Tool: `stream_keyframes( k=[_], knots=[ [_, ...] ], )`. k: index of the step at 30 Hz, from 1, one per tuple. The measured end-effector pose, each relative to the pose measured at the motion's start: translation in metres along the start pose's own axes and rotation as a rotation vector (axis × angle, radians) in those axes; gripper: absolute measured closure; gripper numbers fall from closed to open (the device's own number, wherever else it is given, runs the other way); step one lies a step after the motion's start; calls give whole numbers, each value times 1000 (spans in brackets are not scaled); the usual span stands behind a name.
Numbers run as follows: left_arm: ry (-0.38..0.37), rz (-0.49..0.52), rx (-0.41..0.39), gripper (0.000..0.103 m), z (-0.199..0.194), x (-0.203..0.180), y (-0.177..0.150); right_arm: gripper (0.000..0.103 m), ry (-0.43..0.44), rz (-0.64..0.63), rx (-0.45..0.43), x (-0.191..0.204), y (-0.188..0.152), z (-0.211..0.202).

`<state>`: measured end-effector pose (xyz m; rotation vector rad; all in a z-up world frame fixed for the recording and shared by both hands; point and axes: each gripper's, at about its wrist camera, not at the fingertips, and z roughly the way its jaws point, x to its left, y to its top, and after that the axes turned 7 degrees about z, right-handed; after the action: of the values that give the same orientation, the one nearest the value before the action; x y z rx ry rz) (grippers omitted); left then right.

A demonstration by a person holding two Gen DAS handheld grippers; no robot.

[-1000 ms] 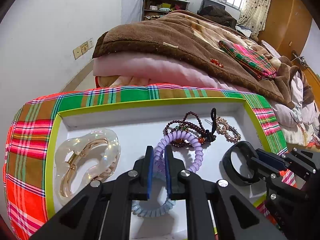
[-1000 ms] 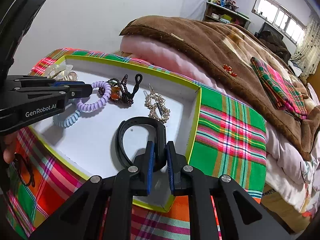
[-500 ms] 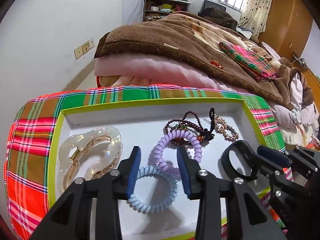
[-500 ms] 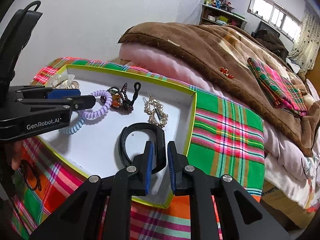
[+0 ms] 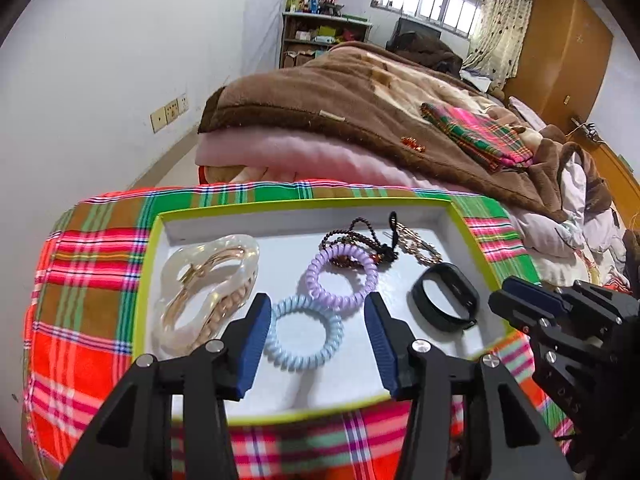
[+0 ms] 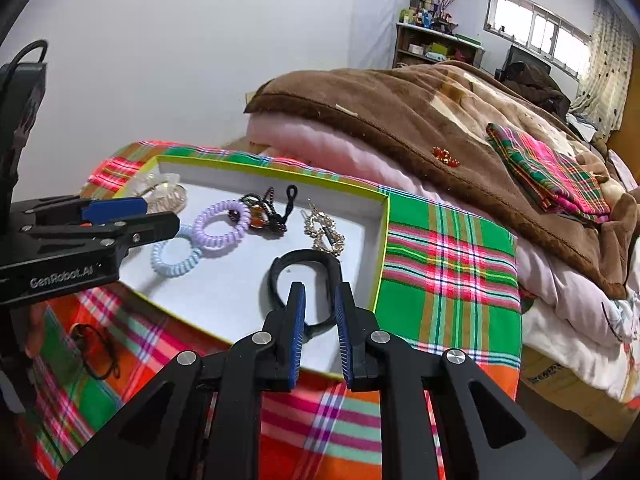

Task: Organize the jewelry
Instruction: 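Open both tools, releasing the lavender hair tie and black band into the box, then move the right tool to the black clip with white ball and close on it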

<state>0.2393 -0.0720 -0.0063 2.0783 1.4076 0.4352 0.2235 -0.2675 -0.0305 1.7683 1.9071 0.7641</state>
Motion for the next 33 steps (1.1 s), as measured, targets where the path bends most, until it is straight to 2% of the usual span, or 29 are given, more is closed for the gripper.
stream_keyframes(
  k=[15,16,17,19,28,33],
  knots=[
    [-11,-42,-65,50,-62,8,-40,86,61,31,-39,18,-28,-44],
    [-10,-51,-68,50,-66,10,-45,82,64,33,-40,18,-31,-46],
    [-8,-55,-72,50,-69,12,-49,73,72,41,-41,18,-37,-50],
    [0,-75,-79,49,-76,17,-61,65,86,56,-36,19,-45,-53],
    [1,-136,-64,47,-89,38,-105,65,104,122,4,22,-76,-47],
    [0,-165,-60,47,-94,48,-120,65,116,111,15,33,-85,-43]
  ],
)
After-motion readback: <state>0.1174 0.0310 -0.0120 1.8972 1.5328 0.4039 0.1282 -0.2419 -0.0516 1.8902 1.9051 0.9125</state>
